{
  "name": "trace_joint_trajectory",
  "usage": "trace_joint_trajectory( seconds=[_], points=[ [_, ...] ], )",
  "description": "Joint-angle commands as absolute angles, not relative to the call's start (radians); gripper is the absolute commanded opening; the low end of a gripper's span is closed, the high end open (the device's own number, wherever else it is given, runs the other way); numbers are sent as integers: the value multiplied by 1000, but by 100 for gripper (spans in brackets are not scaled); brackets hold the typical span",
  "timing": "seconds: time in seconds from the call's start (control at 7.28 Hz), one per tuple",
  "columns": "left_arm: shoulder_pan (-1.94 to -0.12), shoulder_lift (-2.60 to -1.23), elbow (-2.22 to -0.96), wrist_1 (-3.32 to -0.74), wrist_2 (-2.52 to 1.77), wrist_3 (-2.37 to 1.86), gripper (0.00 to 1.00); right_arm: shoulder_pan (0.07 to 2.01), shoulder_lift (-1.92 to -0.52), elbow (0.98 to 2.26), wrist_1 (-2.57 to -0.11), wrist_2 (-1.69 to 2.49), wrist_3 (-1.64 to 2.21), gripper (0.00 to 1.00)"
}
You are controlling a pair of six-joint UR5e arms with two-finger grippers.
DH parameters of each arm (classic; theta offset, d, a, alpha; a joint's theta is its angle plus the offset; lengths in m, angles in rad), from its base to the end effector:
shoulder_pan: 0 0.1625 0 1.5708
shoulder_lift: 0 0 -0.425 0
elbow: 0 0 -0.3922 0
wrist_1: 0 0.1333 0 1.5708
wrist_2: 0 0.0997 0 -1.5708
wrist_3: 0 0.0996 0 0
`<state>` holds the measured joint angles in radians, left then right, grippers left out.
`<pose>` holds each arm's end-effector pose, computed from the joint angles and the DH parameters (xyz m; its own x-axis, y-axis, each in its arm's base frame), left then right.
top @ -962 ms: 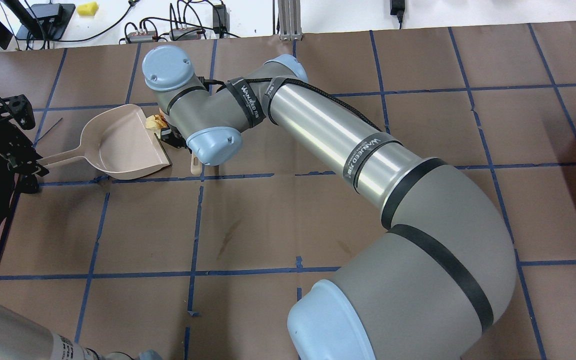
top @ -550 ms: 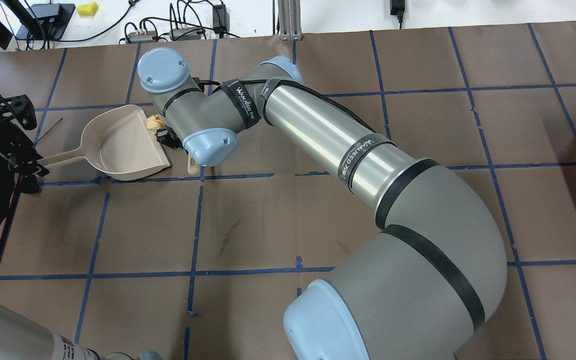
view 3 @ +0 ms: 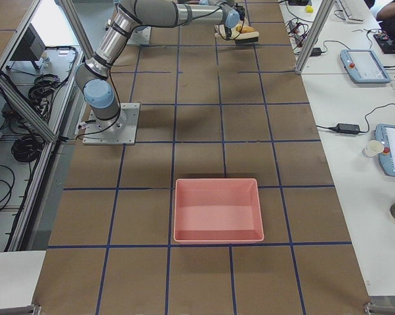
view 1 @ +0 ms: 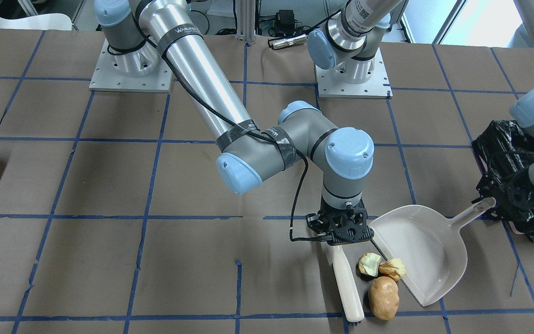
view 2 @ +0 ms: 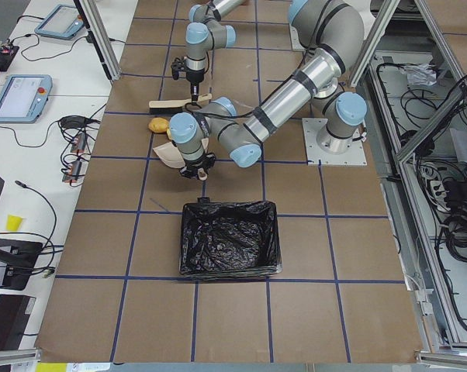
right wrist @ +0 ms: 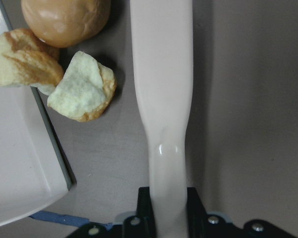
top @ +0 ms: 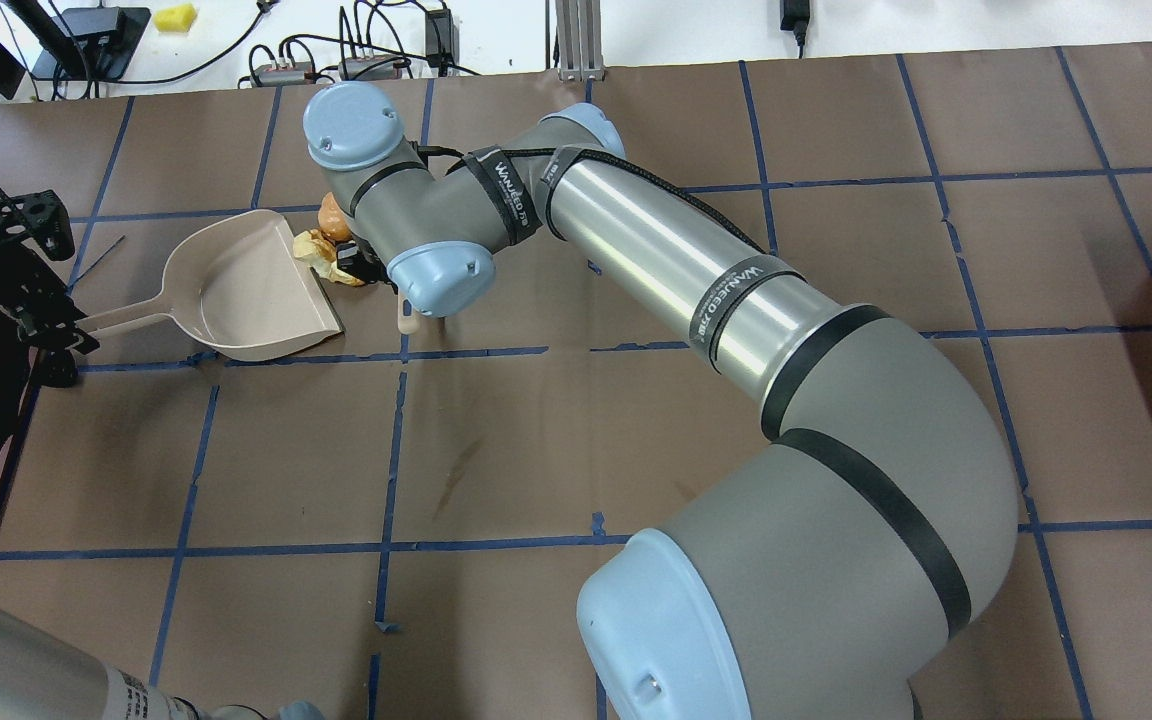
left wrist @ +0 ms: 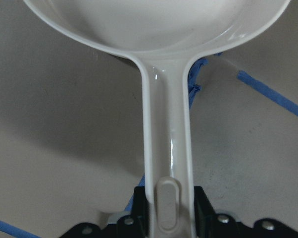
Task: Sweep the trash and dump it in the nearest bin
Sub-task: 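Sweep the trash chunks into the dustpan with the right gripper's brush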
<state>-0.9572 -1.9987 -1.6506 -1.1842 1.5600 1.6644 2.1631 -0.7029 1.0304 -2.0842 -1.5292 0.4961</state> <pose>0.2391 -0.5729 0.2476 -0.4928 0.8620 0.1193 0.8666 0.4985 -0.0220 0.5673 -0.5969 0.2317 -0.9864 -0.1080 -0.1239 -0.0900 0.9856 -0.1431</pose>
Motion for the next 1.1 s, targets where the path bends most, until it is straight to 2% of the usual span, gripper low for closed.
trace_joint_trajectory(
  seconds=[0.0, 0.27, 0.96],
  points=[
    [-957, -2000, -1651, -1184, 1560, 1664, 7, 2160, -690, 1013, -2089, -1528, 494, 9],
    [-957, -1996, -1661, -1180, 1560, 1698, 7, 2166, -669, 964, -2088, -1516, 489, 10],
    [-957, -1987, -1664, -1180, 1559, 1707, 7, 2267, -634, 947, -2091, -1514, 524, 10]
  ],
)
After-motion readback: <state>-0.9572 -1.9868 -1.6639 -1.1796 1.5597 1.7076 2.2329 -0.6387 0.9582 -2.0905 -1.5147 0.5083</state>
